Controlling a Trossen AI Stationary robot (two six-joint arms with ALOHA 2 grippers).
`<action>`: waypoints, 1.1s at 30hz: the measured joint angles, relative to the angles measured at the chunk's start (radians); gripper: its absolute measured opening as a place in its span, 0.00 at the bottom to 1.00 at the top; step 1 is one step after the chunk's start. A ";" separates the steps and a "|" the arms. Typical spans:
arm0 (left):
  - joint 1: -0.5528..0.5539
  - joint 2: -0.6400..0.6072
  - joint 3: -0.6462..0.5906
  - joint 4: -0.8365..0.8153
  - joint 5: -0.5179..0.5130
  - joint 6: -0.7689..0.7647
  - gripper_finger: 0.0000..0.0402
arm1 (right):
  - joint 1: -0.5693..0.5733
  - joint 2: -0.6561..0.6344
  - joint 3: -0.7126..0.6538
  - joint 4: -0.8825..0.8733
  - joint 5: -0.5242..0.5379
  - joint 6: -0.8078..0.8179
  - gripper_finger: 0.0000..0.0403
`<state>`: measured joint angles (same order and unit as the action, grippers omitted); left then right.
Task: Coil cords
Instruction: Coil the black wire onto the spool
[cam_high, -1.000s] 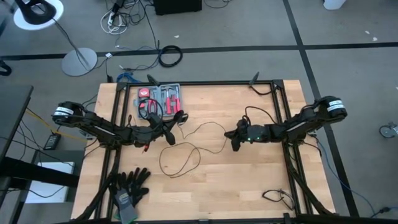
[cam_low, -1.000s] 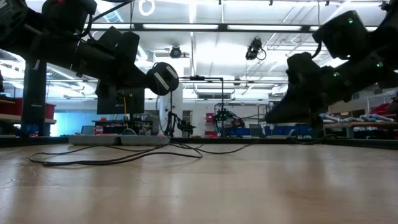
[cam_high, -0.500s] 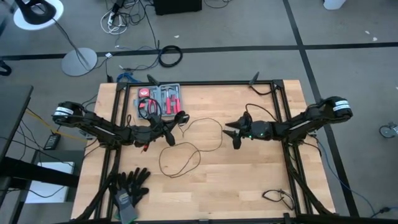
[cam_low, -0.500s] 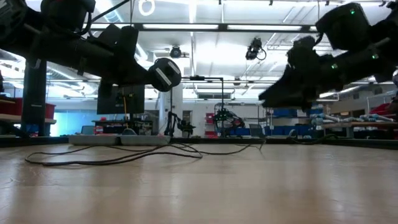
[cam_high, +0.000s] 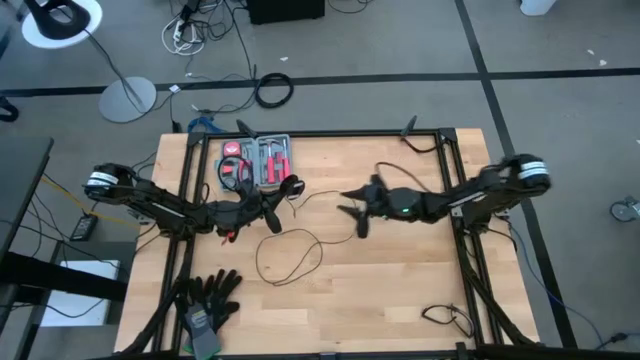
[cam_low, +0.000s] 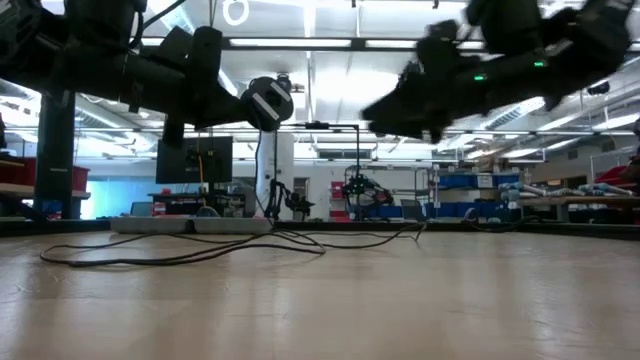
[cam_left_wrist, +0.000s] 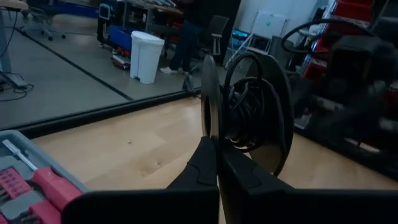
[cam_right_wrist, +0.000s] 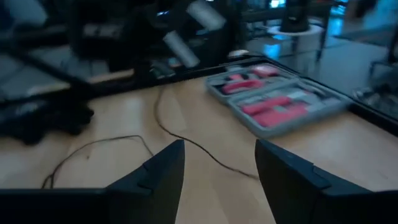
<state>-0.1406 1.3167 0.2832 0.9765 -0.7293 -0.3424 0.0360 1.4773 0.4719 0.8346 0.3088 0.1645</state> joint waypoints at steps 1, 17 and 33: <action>0.000 0.000 0.000 0.002 -0.001 0.000 0.00 | 0.003 0.047 0.039 0.001 -0.017 -0.031 0.49; 0.000 0.000 0.000 0.022 0.001 -0.002 0.00 | -0.066 0.586 0.498 -0.055 -0.233 -0.329 0.46; 0.000 0.000 0.000 0.028 0.016 0.013 0.00 | -0.095 0.669 0.641 -0.310 -0.153 -0.247 0.03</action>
<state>-0.1406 1.3167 0.2832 1.0044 -0.7128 -0.3292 -0.0586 2.1463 1.1126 0.5246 0.1558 -0.0829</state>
